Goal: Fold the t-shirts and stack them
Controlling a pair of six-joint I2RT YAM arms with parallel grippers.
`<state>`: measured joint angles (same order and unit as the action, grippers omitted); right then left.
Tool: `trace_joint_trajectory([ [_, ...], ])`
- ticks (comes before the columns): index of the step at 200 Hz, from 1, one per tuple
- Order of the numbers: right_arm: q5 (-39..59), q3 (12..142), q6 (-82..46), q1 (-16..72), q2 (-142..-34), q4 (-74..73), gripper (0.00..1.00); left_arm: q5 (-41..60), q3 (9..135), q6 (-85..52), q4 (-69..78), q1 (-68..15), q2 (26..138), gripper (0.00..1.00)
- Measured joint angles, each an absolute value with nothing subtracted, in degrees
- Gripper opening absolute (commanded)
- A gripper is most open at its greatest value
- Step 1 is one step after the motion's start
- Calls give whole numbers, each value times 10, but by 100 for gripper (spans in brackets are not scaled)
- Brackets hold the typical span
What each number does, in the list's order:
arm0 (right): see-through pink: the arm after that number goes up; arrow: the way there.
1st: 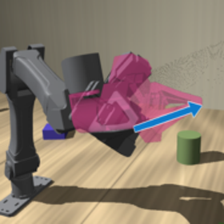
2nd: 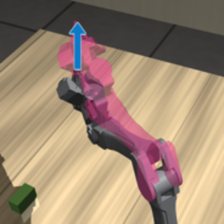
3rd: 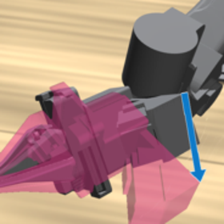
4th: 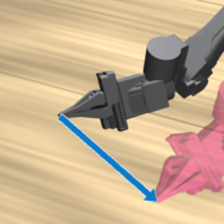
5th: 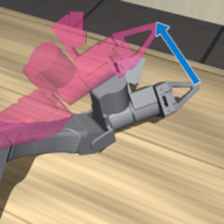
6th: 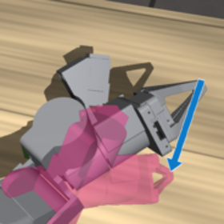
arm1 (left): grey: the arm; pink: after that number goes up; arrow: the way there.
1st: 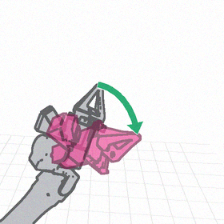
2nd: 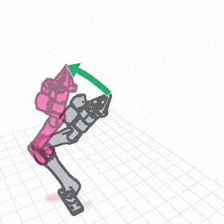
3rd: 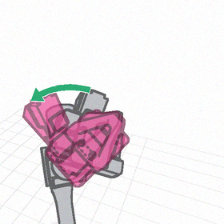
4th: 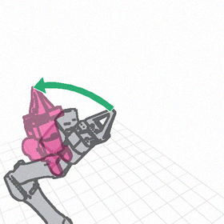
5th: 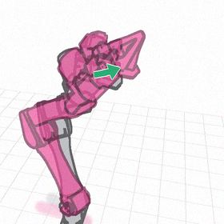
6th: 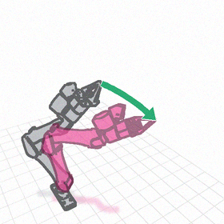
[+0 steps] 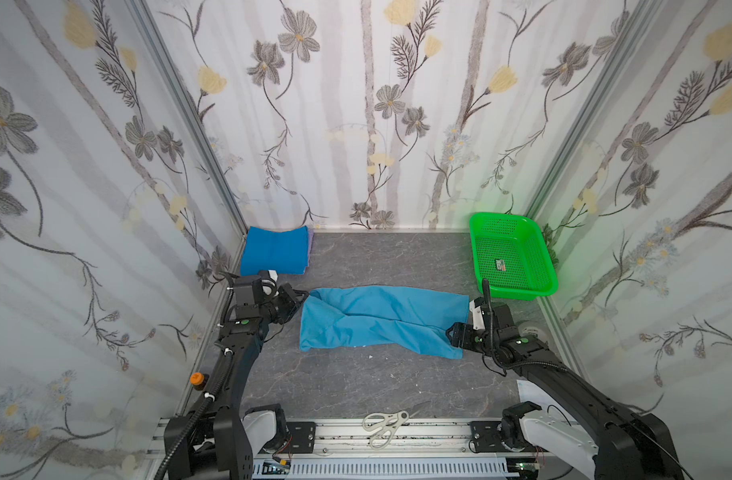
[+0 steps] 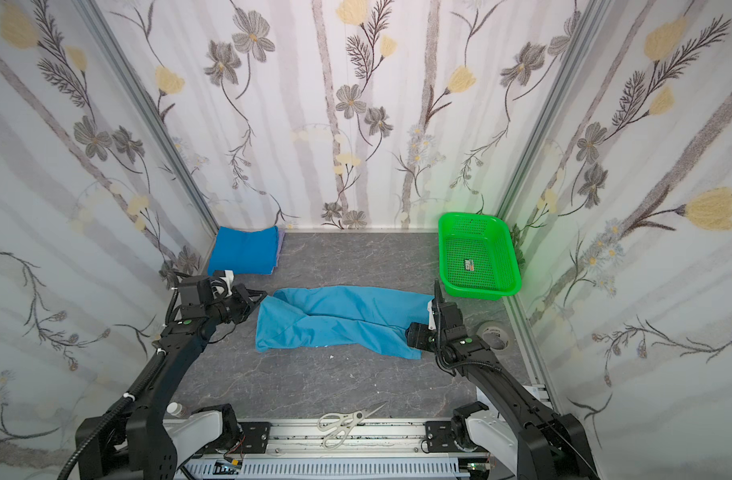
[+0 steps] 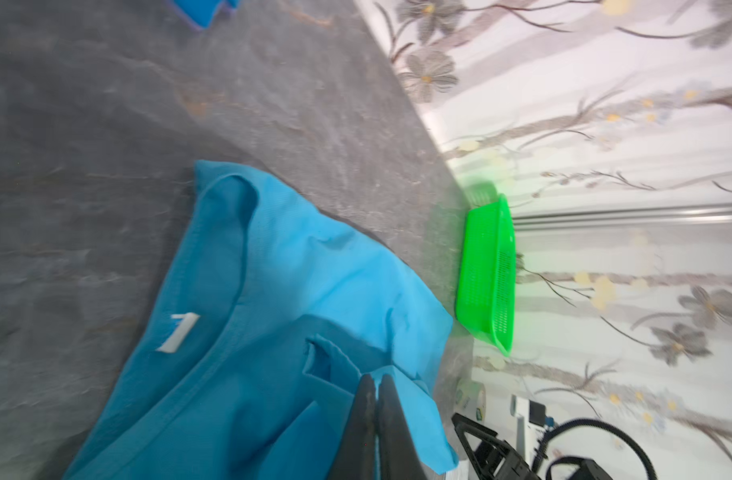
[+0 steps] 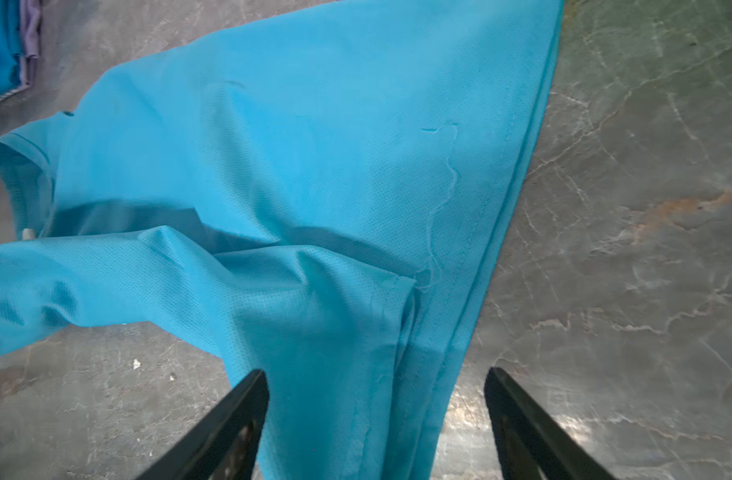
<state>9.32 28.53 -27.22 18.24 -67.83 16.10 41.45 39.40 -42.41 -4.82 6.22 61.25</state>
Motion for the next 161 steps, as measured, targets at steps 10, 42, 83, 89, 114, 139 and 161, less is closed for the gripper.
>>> trace_joint_trajectory([
  [10,104,285,-268,177,-682,149,82,425,401,-422,-49,60,583,0],
  [42,117,285,-263,166,-725,111,80,419,465,-363,-114,61,517,0],
  [83,119,291,-252,175,-761,88,76,331,481,-325,-244,76,491,0],
  [89,120,292,-248,184,-763,88,76,331,479,-325,-249,76,497,0],
  [114,119,287,-244,230,-764,84,75,333,463,-328,-264,77,515,0],
  [139,118,265,-249,245,-772,68,74,338,463,-329,-262,77,519,0],
  [161,108,276,-255,247,-805,62,71,346,463,-329,-262,77,527,0],
])
